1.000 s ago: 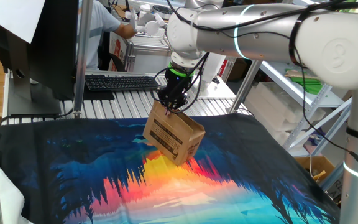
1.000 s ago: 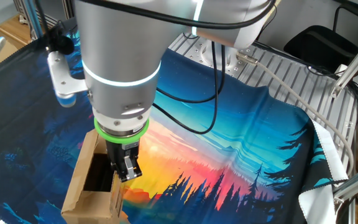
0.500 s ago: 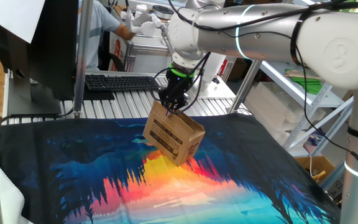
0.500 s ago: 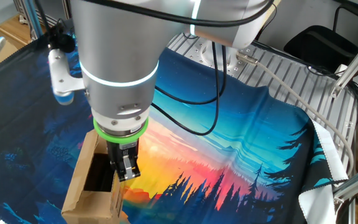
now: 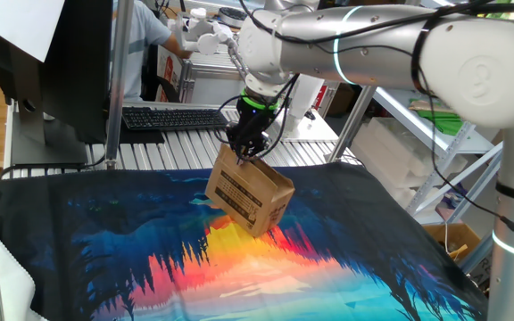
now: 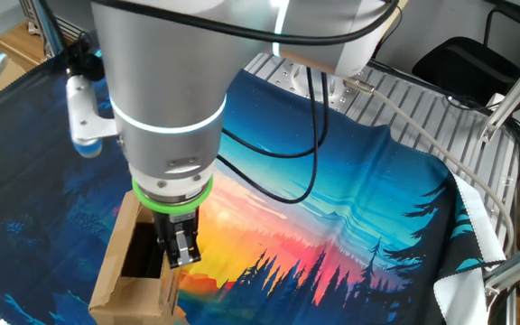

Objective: Cover the box

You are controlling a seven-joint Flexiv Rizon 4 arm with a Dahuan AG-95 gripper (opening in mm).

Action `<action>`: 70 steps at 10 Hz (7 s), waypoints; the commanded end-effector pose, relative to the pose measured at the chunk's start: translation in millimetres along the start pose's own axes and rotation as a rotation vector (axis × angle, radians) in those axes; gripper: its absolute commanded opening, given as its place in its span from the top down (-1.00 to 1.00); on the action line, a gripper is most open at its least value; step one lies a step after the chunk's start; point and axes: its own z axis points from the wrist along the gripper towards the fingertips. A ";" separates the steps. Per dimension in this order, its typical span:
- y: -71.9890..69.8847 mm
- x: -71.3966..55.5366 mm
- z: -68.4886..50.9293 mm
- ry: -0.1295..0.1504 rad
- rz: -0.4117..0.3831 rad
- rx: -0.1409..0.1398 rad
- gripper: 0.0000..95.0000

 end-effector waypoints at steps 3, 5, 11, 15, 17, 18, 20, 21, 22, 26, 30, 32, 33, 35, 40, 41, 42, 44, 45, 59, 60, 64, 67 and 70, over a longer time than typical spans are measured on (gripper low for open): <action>-1.9 -0.8 -4.8 -0.022 -0.008 0.006 1.00; -2.5 -4.6 -2.7 -0.040 -0.019 0.012 1.00; -10.6 -28.3 7.4 -0.068 -0.040 0.004 1.00; -18.2 -43.8 23.8 -0.068 -0.046 -0.020 1.00; -19.8 -43.8 38.1 -0.075 -0.030 -0.039 1.00; -19.1 -40.7 44.7 -0.076 -0.015 -0.044 1.00; -18.9 -36.7 52.2 -0.070 0.004 -0.052 1.00; -18.6 -36.7 53.3 -0.059 0.013 -0.055 1.00; -18.6 -36.7 53.5 -0.052 0.016 -0.057 1.00; -17.5 -37.8 60.5 -0.052 0.027 -0.058 1.00; -17.5 -38.7 60.3 -0.045 0.029 -0.059 1.00; -19.9 -39.5 51.8 -0.019 0.032 -0.061 1.00; -21.0 -40.2 47.2 -0.007 0.034 -0.063 1.00; -23.9 -40.9 38.2 0.006 0.038 -0.060 1.00; -32.5 -42.8 4.8 0.055 0.033 -0.040 1.00; -32.3 -45.3 -2.5 0.060 0.027 -0.033 1.00; -32.5 -48.3 -6.2 0.061 0.020 -0.028 1.00; -31.1 -54.1 -9.6 0.050 0.005 -0.021 1.00; -29.8 -57.7 -10.0 0.046 -0.002 -0.020 1.00; -8.2 -76.1 52.6 0.024 0.031 -0.046 1.00; -9.5 -77.3 47.6 0.034 0.027 -0.040 1.00; -19.7 -79.9 16.0 0.083 0.016 -0.034 1.00; -20.4 -71.5 1.2 0.099 0.017 -0.027 1.00; -15.5 -58.3 -9.4 0.106 0.022 -0.017 1.00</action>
